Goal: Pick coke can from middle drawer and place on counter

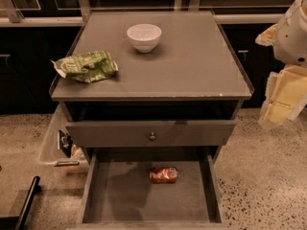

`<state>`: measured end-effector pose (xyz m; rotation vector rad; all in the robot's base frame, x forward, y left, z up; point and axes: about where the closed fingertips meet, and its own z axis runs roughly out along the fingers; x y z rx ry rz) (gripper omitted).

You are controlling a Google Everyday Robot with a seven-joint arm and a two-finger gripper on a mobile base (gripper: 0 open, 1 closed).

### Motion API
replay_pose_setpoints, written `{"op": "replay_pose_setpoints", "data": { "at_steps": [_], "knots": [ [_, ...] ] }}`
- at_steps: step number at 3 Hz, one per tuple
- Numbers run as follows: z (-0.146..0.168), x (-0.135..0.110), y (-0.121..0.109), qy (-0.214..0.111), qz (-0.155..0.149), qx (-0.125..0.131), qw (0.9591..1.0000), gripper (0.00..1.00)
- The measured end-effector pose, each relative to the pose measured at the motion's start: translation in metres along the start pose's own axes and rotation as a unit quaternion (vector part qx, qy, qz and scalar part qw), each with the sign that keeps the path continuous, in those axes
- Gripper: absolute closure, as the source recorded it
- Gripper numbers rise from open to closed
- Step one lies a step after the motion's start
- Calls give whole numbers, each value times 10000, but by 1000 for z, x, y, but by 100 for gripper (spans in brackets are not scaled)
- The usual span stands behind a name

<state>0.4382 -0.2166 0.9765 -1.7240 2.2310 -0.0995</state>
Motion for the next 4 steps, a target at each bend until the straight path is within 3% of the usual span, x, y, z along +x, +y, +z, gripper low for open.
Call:
{"op": "replay_pose_setpoints", "data": {
  "at_steps": [2, 4],
  "knots": [
    [16, 3, 4, -64, 42, -72, 9999, 0],
    [89, 14, 25, -298, -142, -219, 9992, 0]
  ]
}}
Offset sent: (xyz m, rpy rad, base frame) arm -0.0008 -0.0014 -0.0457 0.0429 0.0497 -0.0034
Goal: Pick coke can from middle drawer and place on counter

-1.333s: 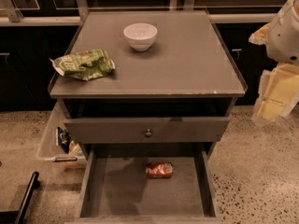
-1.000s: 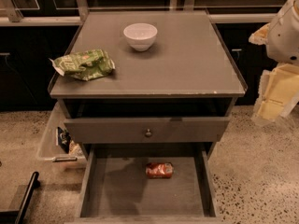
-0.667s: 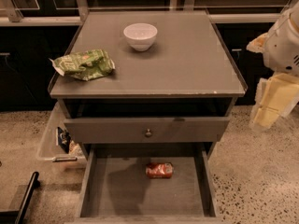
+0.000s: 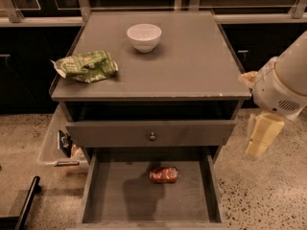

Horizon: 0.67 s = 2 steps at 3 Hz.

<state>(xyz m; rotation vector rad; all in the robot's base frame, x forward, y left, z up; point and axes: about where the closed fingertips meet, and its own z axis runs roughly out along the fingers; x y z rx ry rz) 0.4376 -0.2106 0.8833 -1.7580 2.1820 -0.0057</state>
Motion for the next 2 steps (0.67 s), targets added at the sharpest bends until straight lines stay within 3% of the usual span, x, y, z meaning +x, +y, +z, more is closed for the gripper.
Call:
{"op": "replay_pose_setpoints", "data": {
  "at_steps": [2],
  "knots": [
    [73, 23, 14, -87, -327, -45, 9994, 0]
  ]
}}
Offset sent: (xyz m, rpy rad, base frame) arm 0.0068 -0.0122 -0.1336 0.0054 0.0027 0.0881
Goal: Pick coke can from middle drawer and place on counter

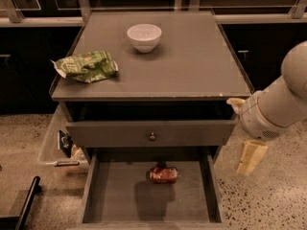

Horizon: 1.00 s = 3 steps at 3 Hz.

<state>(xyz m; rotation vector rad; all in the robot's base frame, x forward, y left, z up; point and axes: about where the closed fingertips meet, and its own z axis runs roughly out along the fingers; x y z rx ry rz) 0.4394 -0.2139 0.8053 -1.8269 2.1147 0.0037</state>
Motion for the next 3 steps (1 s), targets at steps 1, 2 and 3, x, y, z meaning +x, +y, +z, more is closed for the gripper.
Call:
{"op": "replay_pose_setpoints", "data": {
  "at_steps": [1, 2, 3],
  "knots": [
    [36, 18, 7, 26, -8, -207, 9998, 0],
    [36, 18, 7, 26, -8, -207, 9998, 0],
    [68, 26, 12, -61, 265, -418, 9988, 0]
  ]
}}
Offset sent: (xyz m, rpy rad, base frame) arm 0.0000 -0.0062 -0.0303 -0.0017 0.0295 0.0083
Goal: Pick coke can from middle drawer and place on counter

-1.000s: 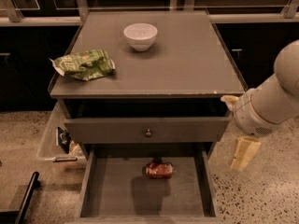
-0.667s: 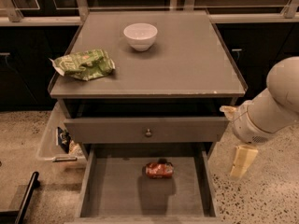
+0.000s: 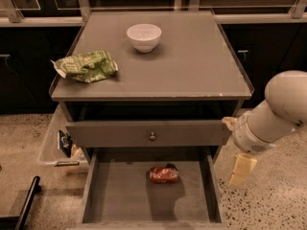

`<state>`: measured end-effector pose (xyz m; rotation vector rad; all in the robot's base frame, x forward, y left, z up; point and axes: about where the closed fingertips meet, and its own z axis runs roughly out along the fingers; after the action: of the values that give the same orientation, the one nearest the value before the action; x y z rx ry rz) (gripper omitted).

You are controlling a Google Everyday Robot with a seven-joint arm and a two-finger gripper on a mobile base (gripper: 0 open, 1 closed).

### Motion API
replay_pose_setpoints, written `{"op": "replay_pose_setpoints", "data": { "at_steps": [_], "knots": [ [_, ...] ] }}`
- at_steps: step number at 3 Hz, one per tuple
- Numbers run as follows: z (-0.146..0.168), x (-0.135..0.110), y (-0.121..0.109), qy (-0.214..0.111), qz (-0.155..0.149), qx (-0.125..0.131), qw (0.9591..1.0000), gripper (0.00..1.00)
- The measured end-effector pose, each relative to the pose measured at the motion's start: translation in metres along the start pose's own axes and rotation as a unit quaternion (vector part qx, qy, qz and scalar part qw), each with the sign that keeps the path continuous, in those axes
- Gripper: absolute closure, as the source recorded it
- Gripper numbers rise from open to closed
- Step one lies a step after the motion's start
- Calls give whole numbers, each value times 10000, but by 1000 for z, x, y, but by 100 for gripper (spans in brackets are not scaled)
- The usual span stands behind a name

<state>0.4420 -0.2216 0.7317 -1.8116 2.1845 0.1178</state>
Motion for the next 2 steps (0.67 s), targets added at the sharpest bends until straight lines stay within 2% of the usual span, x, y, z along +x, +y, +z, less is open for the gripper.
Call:
{"op": "replay_pose_setpoints", "data": {
  "at_steps": [1, 2],
  "knots": [
    [53, 7, 5, -155, 176, -196, 9995, 0],
    [95, 10, 8, -286, 175, -160, 9993, 0]
  ]
}}
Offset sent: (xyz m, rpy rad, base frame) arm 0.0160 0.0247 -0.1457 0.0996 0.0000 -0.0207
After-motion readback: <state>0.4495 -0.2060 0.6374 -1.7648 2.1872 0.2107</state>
